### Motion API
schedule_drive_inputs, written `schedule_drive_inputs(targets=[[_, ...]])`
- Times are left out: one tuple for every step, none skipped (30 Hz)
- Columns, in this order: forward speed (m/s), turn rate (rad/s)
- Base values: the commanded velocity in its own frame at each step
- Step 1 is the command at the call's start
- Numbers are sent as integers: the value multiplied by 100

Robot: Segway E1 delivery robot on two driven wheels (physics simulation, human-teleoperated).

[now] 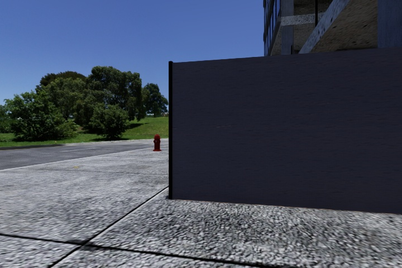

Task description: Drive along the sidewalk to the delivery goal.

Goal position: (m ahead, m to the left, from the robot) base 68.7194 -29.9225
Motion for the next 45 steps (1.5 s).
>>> schedule_drive_inputs(targets=[[0,0],[0,0],[0,0],[0,0],[0,0],[0,0],[0,0],[0,0],[0,0],[0,0],[0,0],[0,0],[0,0],[0,0],[0,0],[0,0],[0,0],[0,0],[0,0],[0,0],[0,0],[0,0],[0,0],[0,0],[0,0],[0,0],[0,0],[0,0],[0,0],[0,0],[0,0],[14,12],[37,21],[37,21],[63,27],[85,33],[93,41],[95,44],[95,44],[95,45],[96,49],[96,53],[96,53],[93,54],[92,54]])
